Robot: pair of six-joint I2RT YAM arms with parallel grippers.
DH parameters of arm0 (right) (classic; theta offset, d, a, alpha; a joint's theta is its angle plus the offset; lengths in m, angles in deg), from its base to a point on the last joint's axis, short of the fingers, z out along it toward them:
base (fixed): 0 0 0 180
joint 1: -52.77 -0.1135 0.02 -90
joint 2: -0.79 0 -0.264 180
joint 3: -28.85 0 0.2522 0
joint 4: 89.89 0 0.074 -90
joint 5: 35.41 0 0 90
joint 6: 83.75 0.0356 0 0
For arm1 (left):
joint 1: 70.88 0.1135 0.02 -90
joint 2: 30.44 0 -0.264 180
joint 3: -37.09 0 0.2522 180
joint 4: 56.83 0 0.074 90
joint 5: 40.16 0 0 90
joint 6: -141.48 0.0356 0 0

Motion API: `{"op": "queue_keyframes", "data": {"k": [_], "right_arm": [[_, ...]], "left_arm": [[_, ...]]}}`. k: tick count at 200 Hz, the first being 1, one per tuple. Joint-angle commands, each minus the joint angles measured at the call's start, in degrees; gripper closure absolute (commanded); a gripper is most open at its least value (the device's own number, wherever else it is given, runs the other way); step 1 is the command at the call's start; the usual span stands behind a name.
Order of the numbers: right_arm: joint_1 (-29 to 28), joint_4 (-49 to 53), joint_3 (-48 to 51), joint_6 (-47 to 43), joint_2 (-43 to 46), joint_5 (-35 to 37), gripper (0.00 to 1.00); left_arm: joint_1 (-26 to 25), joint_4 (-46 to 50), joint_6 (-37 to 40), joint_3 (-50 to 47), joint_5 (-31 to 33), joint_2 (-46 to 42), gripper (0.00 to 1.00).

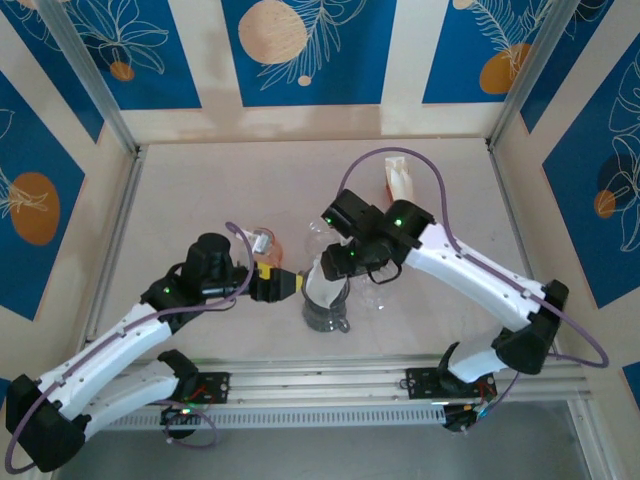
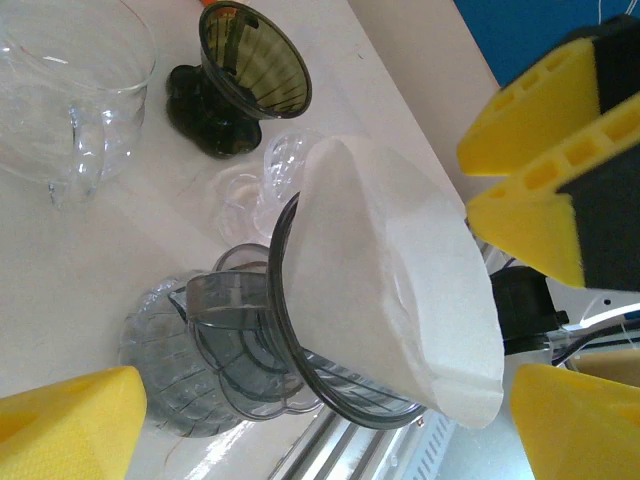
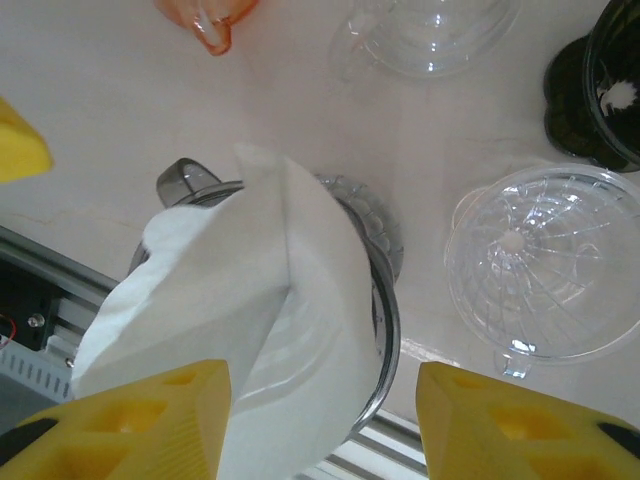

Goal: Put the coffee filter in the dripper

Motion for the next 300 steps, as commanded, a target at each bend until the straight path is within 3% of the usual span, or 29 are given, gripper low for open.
{"op": "queue_keyframes", "data": {"k": [1,62,117,233,272,300], "right_arm": [[-1.5,-3.9,3.1,4.1,2.3,2.8,0.47],[-2.5,-7.6,10.3,7.1,6.1,3.2,0.50],[-4.0,-7.3,11.3,6.6,7.3,6.1,0.52],[-7.1,-7.2,11.1,2.9,4.6,9.4,0.98],[-8.6,-5.3,8.6,0.3,1.9,13.0,1.00],[-8.9,-4.8,7.2,-1.3,0.2,14.4,1.00]], "left_arm": [[-0.8,1.7,2.4,4.0,0.6,1.2,0.07],[-6.1,6.4,6.5,8.7,7.8,7.7,0.14],[-6.4,6.5,5.4,7.9,10.0,10.6,0.21],[-6.3,5.5,3.4,7.3,10.8,10.3,0.23],[-6.3,4.9,3.6,7.6,9.0,9.5,0.14],[-6.3,4.1,3.4,7.0,8.5,9.3,0.13]]}}
